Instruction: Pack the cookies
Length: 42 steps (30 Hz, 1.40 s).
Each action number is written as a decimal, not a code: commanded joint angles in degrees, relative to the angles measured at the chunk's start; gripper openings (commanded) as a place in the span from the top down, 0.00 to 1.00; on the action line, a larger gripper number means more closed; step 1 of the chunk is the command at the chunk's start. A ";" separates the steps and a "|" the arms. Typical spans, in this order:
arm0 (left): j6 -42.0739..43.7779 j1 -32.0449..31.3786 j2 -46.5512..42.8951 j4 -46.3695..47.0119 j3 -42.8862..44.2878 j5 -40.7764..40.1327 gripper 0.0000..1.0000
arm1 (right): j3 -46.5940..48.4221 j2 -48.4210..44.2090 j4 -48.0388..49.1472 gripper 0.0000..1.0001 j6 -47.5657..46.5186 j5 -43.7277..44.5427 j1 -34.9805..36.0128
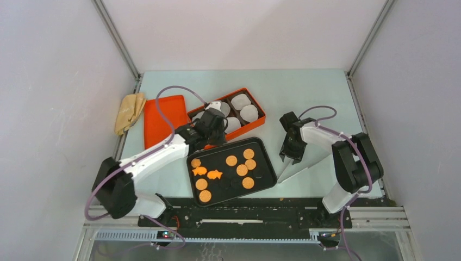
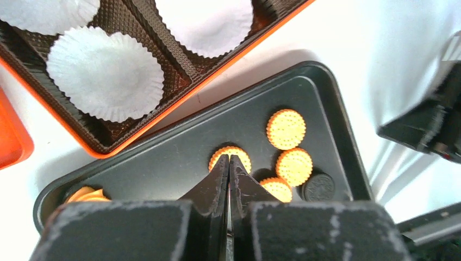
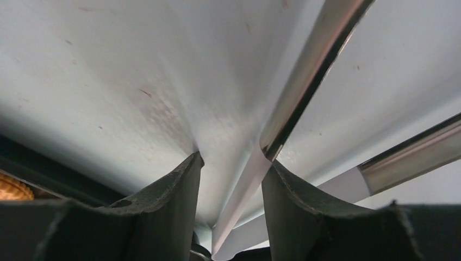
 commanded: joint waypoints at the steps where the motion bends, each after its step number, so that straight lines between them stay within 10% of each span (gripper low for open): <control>1: 0.84 -0.47 -6.18 -2.26 -1.93 -0.85 0.94 | 6.82 6.54 0.80 0.46 -5.27 4.00 -0.43; 14: 1.59 -0.46 -6.27 -4.53 0.32 -5.15 0.94 | 33.77 24.95 -13.38 0.44 -24.49 22.10 0.72; 25: -0.14 -0.43 0.60 -1.84 1.97 -6.63 0.95 | 48.76 33.42 -8.41 0.43 -38.86 13.81 -2.13; 33: -1.48 -0.40 7.09 -0.04 3.14 -1.67 0.96 | 61.30 37.17 -9.76 0.41 -32.83 21.78 -1.99; 42: -1.87 -0.43 18.48 4.84 5.85 1.01 0.96 | 47.62 18.68 -6.96 0.36 -20.94 21.25 -1.91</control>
